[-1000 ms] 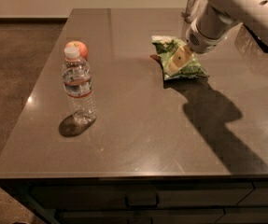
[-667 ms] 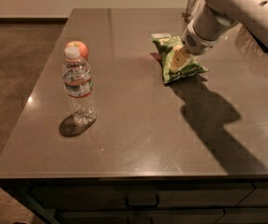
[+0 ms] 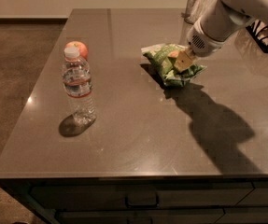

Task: Move green jalapeno chip bag near water bottle

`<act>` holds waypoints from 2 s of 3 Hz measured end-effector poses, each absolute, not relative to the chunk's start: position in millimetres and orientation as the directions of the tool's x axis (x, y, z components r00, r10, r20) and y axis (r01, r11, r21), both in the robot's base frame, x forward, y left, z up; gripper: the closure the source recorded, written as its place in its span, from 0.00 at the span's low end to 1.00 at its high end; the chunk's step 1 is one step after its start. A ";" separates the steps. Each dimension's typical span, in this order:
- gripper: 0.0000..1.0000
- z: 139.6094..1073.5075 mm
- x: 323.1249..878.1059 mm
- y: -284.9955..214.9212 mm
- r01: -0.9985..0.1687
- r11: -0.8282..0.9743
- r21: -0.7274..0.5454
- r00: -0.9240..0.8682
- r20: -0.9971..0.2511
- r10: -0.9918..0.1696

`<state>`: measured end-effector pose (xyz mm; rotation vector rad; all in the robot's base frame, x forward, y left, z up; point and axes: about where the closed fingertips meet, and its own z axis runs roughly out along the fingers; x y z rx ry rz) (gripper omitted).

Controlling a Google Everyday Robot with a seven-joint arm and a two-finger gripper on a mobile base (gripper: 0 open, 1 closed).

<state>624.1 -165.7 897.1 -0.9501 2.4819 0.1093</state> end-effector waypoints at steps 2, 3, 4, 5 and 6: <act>1.00 905.9 532.1 -145.5 -0.773 0.634 -0.030 -0.560 -0.437 -0.704; 1.00 895.2 503.0 -122.7 -0.815 0.579 0.021 -0.532 -0.422 -0.734; 1.00 898.7 480.6 -93.6 -0.858 0.512 0.036 -0.475 -0.432 -0.766; 0.92 897.7 472.8 -66.1 -0.884 0.466 0.036 -0.436 -0.422 -0.795; 0.70 897.3 474.3 -54.4 -0.889 0.457 0.032 -0.428 -0.416 -0.803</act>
Offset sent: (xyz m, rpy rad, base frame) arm -0.1334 0.0278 0.0054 0.0374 0.1109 0.2390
